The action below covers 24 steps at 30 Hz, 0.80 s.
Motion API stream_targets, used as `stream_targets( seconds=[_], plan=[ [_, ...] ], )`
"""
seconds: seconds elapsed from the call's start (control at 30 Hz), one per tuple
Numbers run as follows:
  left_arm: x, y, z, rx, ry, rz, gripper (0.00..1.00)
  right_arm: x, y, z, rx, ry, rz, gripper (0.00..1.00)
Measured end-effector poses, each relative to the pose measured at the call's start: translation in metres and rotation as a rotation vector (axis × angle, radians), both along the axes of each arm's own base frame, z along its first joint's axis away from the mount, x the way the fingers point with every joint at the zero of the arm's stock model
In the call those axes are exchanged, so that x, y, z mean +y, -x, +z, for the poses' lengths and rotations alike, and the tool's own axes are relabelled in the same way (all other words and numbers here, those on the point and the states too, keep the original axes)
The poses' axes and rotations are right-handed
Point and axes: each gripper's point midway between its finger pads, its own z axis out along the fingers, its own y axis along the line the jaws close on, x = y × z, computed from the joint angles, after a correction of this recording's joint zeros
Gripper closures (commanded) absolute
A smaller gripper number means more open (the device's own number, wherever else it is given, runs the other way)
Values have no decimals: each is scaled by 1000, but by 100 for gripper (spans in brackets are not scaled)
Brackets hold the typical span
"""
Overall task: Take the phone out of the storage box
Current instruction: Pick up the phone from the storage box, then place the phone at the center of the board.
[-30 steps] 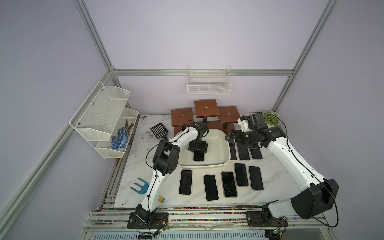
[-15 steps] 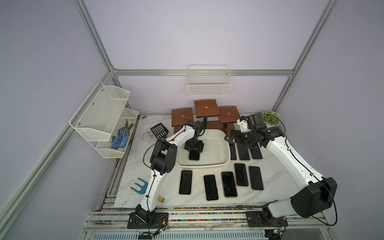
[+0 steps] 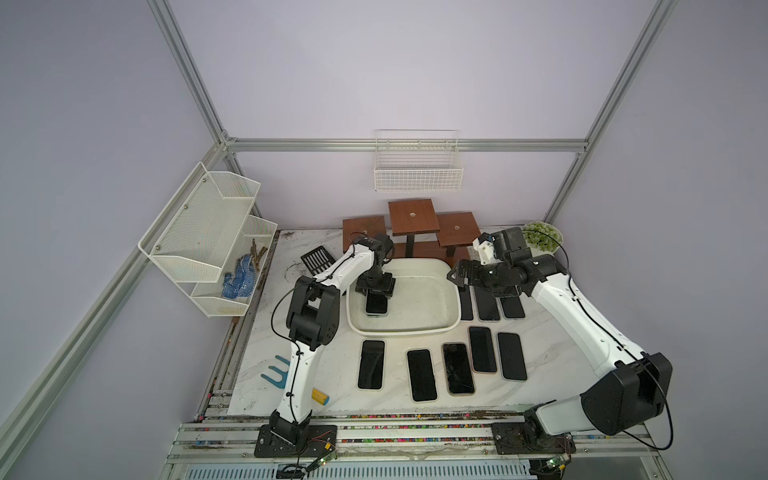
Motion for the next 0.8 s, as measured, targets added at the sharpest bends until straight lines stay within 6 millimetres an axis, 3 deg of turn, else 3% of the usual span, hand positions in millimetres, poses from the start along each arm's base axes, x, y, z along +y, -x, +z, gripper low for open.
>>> stream_targets(
  seconds=[0.23,0.4,0.5,0.6,0.8],
  plan=[
    [-6,5,17,0,55,-3,28,2,-1,1,6,-20,-4,0],
    [-2,11,60,-89,103,7,28,5,-2,0,4,-33,-8,0],
    [12,33,92,-135,122,22,28,9,-4,-3,11,-38,-3,0],
    [28,58,111,-161,133,44,28,17,-6,-10,22,-40,10,0],
    [69,108,113,-150,90,120,27,47,-7,-29,68,-31,78,0]
  ],
)
